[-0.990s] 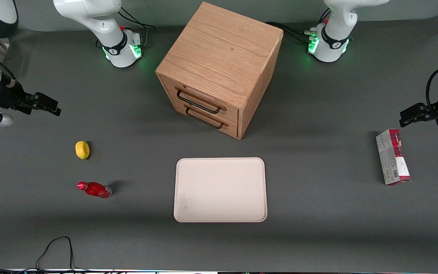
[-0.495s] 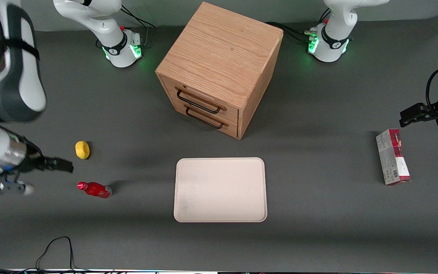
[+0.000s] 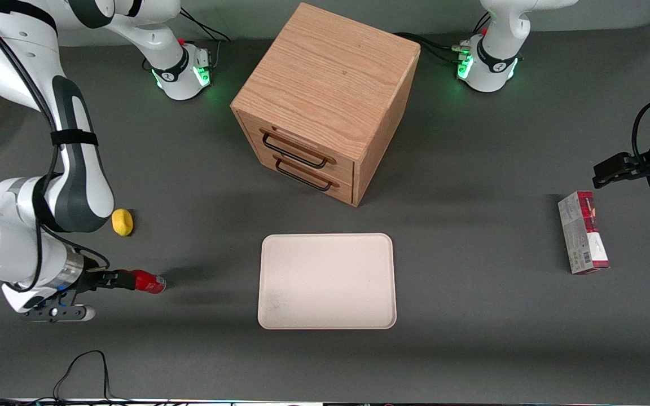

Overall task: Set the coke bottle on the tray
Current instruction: 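Move the right gripper down over the red Coca-Cola bottle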

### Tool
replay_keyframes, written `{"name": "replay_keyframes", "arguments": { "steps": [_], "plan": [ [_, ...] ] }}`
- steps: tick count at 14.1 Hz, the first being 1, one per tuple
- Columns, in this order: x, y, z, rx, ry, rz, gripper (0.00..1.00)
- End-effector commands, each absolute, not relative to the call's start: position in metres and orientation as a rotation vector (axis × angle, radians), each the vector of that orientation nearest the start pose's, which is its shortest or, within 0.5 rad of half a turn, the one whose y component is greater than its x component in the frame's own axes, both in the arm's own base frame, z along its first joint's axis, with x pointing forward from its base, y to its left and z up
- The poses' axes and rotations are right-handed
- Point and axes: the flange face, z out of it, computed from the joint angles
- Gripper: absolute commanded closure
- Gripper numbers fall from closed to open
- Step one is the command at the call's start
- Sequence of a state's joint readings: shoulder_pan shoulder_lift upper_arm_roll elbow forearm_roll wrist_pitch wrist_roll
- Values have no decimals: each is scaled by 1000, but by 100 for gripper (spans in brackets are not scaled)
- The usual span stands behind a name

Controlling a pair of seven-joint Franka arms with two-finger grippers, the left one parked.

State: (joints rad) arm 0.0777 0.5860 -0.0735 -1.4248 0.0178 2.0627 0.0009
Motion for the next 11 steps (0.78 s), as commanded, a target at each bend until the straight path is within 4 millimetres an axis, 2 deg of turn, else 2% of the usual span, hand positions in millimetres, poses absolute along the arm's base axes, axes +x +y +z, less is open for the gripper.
{"name": "replay_keyframes", "arguments": {
  "steps": [1, 5, 8, 9, 10, 11],
  "plan": [
    [708, 6, 346, -3141, -86, -75, 0],
    [698, -2, 326, -3142, -91, -99, 0],
    [695, -5, 321, -3142, -105, -84, 1],
    [695, -5, 320, -3142, -105, -82, 5],
    [695, -5, 323, -3142, -105, -89, 23],
    [694, -5, 323, -3141, -101, -84, 47]
  ]
}}
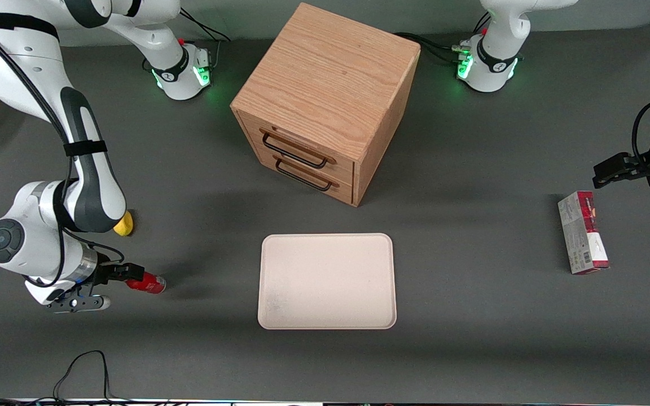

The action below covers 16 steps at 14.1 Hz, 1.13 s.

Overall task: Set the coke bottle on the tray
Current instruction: 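Move the right gripper down over the red Coca-Cola bottle, then close the right gripper around the bottle's neck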

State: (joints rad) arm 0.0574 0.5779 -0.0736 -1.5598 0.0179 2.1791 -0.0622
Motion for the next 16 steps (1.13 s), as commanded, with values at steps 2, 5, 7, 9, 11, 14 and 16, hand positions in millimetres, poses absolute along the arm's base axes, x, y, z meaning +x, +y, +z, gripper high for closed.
{"name": "replay_keyframes", "arguments": {
  "steps": [2, 5, 7, 9, 11, 14, 16],
  "plan": [
    [694, -5, 324, -3141, -99, -82, 100],
    [697, -3, 331, -3139, -69, -101, 100],
    [707, 5, 351, -3133, 9, -165, 100],
    [715, 27, 383, -3108, 113, -159, 100],
    [718, 35, 437, -3104, 220, -90, 100],
    [713, 50, 522, -3094, 202, -74, 100],
    [707, 65, 547, -3079, 214, -78, 100]
  ]
}}
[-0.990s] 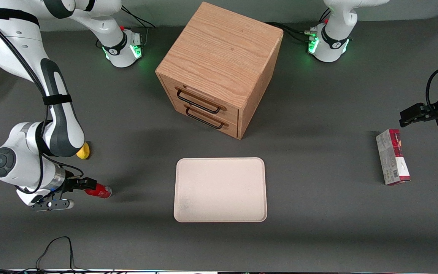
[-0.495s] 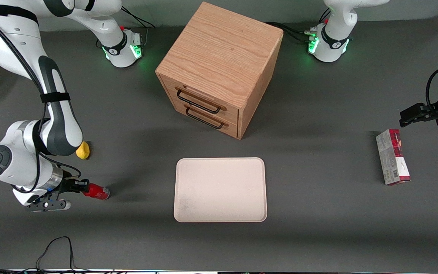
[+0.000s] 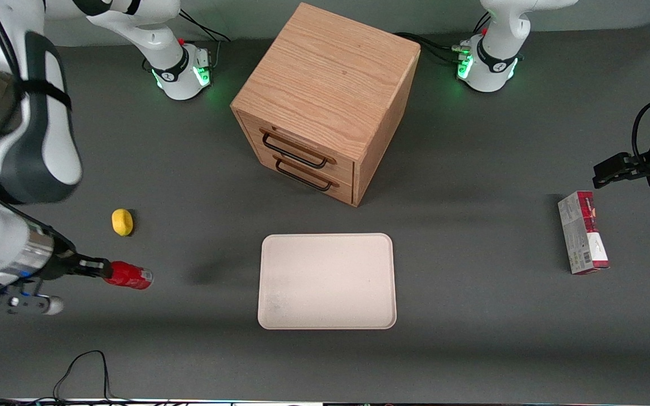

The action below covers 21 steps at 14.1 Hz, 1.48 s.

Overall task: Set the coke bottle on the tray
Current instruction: 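Lift the bottle and carry it onto the cream tray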

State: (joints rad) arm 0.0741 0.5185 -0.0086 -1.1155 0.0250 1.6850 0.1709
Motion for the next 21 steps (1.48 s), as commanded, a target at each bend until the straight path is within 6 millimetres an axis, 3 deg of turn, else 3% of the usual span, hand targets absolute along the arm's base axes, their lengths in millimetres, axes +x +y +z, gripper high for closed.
{"name": "replay_keyframes", "arguments": {
  "steps": [1, 5, 9, 13, 17, 21],
  "plan": [
    [705, 86, 548, -3056, 268, -73, 100],
    [708, 181, 560, -2859, 594, -201, 100],
    [705, 267, 519, -2894, 710, -283, 100],
    [710, 299, 463, -2959, 668, -283, 100],
    [721, 321, 391, -2975, 607, -280, 100],
    [724, 328, 364, -2965, 594, -299, 100]
  ]
}}
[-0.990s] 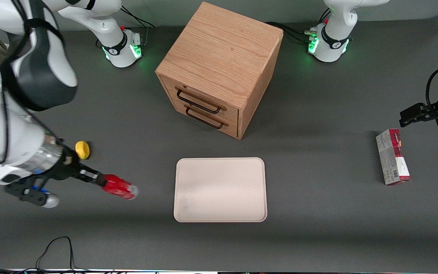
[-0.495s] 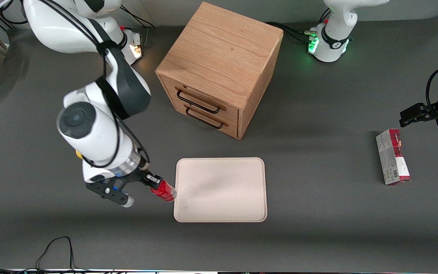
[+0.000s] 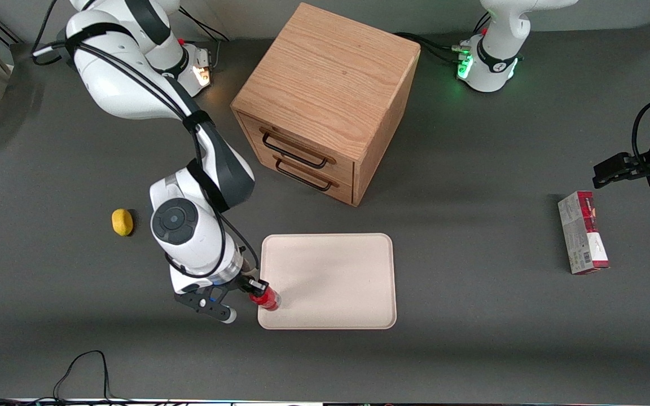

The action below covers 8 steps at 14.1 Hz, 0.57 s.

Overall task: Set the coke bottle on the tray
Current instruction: 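Lift the bottle and carry it onto the cream tray, then lower the bottle upright onto the tray and open the right gripper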

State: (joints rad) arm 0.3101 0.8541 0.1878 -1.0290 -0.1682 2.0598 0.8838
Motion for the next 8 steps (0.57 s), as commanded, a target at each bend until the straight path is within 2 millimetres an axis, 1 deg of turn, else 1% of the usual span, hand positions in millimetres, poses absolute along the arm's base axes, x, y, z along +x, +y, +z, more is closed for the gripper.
{"name": "replay_keyframes", "arguments": {
  "steps": [1, 4, 6, 8],
  "plan": [
    [724, 328, 357, -2966, 590, -299, 100],
    [723, 330, 339, -2951, 573, -327, 100],
    [723, 330, 336, -2955, 572, -324, 100],
    [721, 329, 328, -2968, 570, -311, 100]
  ]
}}
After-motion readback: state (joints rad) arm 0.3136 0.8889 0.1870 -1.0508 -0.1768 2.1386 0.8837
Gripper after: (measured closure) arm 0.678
